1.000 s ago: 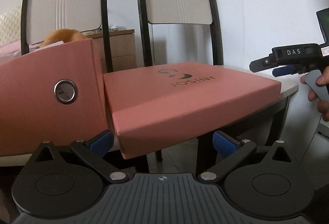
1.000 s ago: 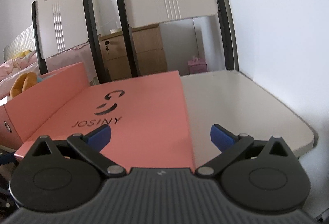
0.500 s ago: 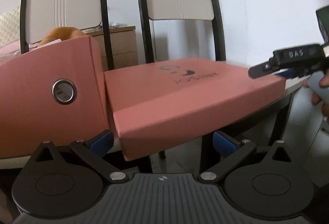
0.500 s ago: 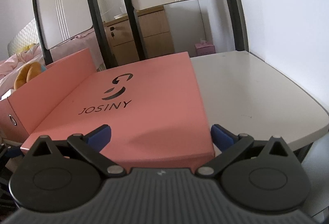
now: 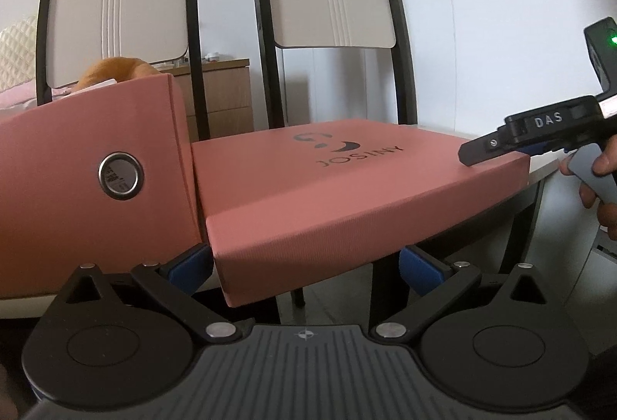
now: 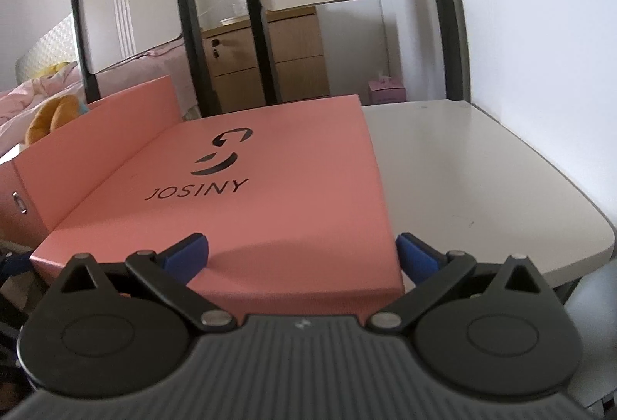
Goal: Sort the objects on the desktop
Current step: 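Move both tools to the edge of the pink JOSINY lid, then close the left tool on the lid edge while the right tool grips it too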
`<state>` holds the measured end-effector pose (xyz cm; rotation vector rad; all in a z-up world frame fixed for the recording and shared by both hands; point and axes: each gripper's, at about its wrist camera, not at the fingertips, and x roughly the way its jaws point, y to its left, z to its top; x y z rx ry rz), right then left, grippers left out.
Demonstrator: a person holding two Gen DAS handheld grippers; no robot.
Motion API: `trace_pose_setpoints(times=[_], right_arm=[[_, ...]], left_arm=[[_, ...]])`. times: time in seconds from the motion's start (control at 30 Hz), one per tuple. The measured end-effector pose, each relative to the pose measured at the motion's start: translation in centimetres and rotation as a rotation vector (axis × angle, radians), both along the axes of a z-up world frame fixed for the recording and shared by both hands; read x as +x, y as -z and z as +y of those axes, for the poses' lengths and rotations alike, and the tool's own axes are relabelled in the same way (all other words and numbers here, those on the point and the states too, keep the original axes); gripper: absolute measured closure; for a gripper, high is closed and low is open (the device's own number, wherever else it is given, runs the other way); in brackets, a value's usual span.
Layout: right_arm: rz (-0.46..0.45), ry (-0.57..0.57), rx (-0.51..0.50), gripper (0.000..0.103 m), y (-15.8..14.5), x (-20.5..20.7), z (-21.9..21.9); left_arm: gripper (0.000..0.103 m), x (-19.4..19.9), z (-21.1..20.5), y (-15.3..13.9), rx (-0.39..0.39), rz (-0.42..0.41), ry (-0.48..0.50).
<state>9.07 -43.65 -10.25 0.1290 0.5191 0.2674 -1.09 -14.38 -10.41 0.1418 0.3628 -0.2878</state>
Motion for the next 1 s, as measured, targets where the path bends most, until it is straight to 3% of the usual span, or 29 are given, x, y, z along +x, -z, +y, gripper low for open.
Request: trace_pose_setpoints(times=[0.47,0.63,0.8,1.0], right_arm=[[0.020,-0.024,0.010,0.000,-0.5,-3.6,-0.5],[0.027,-0.039,-0.002,0.000,-0.6,-4.7,-0.4],[0.026,-0.063,-0.009,0.000,-0.6,-5.5,-0.4],[0.029,-0.079,0.004,0.000,-0.7,-5.1,-0.9]], left_arm=[[0.000,-2.7,0.6,-0.9,-0.035,0.034,0.015],[0.000,-3.1,1.9,-1.7,-0.134,0.073,0.032],[0.000,-3.6,1.7,-1.6,-0.099,0.056,0.030],[0.000,-2.9,2.1,-1.5,-0.118,0.056,0.048]])
